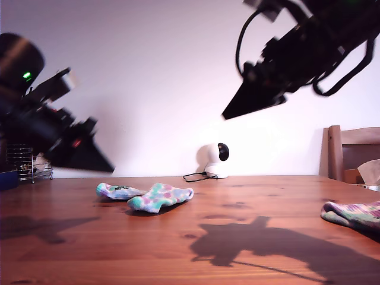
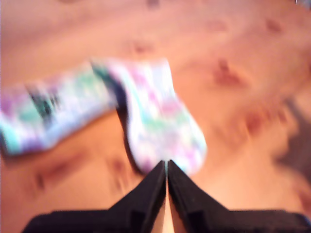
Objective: Fold the socks in front of you. After folding them, place them to the right side.
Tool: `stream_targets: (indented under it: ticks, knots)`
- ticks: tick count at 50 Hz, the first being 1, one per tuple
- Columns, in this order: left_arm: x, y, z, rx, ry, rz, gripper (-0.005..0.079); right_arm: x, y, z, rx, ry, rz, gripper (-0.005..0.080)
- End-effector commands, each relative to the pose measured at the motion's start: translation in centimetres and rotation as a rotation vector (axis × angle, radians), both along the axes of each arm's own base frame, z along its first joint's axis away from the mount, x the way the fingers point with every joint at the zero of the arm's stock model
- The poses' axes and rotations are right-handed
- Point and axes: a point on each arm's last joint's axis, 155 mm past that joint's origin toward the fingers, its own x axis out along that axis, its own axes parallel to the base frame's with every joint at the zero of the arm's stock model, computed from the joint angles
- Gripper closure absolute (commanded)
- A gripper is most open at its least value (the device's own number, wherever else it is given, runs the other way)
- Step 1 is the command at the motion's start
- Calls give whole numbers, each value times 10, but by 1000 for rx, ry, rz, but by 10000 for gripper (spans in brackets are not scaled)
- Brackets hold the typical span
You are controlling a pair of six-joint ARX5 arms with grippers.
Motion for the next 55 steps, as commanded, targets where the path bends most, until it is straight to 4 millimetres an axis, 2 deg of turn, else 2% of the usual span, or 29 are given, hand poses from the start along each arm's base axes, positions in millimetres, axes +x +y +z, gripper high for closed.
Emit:
stream_targets:
  ticks: [1,8,15,22,31,42,55]
  knots:
    - [2,0,-16,-4,59,10,764,2,13,-3,-10,-22,36,582]
    - [12,-3,-23,1,103,15,764,13,31,-5,-37,-80,68,519]
    - [16,-4,-23,-5,135,25,764,24,52,-20,-73,-62,86,481]
    - [14,-3,-25,-14,176,42,764,36,78,-30,-92,-53,108,415]
    - [5,0,-37,-16,269,77,764,42,103,-52,-154,-29,156,411]
    - [2,4,-42,-34,333,125,764,49,117,-74,-201,-17,195,411]
    - [-5,14,-50,-35,402,162,764,50,118,-97,-242,-22,226,411]
